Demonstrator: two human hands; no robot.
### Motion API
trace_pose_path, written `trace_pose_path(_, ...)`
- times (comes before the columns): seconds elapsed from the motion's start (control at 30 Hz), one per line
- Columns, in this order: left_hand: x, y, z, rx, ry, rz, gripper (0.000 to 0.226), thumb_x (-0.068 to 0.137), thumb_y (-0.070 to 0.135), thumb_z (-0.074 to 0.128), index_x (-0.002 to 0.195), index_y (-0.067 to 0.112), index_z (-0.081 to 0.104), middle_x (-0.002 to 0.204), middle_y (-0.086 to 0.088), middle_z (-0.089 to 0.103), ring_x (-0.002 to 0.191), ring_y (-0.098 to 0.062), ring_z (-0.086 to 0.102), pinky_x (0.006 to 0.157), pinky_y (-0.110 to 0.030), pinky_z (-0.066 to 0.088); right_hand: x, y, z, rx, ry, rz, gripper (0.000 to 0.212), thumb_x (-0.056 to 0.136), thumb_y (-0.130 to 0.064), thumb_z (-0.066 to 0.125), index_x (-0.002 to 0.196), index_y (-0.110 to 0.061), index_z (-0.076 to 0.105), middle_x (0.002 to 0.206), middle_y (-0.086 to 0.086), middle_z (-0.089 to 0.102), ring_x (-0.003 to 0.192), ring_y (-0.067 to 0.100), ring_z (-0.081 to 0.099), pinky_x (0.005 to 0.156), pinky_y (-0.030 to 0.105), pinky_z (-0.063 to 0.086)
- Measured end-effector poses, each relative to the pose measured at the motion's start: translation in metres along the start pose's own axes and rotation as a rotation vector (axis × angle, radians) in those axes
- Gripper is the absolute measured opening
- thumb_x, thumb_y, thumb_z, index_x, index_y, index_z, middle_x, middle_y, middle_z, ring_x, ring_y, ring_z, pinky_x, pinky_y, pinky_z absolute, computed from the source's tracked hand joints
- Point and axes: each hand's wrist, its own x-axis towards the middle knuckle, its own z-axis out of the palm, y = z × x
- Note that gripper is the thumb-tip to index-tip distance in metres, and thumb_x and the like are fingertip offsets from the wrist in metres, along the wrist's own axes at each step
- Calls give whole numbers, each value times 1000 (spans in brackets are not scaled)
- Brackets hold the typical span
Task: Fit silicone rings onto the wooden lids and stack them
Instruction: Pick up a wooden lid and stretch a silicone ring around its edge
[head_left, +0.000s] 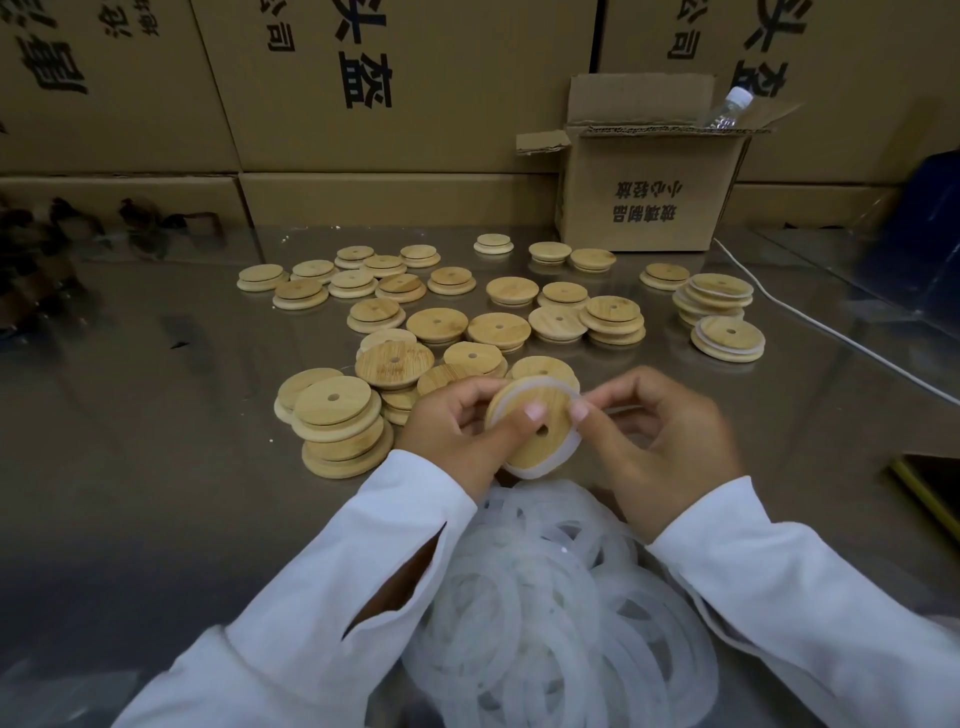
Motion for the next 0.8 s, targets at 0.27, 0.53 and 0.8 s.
trace_pose_path(0.27, 1, 3, -3, 41, -46, 76, 11, 79, 11, 65, 88, 17, 67, 80, 3, 69, 72, -2, 64, 66, -13, 50, 6, -2, -7, 86, -113, 73, 12, 77, -17, 70, 67, -22, 65, 72, -7, 68, 76, 11, 63, 73, 24, 49)
trace_pose_path(0.53, 5, 3, -7, -175, -69, -40, 22, 68, 22, 76, 88, 17, 70, 82, -5, 72, 80, -20, 67, 73, -34, 55, 13, -8, -16, 170, -216, 81, 12, 72, -20, 70, 62, -25, 67, 69, -8, 70, 67, 5, 63, 71, 22, 49)
trace_pose_path(0.8, 0, 4, -4, -72, -15, -19, 15, 64, 27, 74, 78, 22, 72, 78, -1, 73, 79, -18, 67, 78, -37, 54, 5, -1, -6, 191, -122, 76, 13, 74, -16, 72, 65, -22, 64, 67, -10, 69, 66, 5, 63, 65, 15, 51)
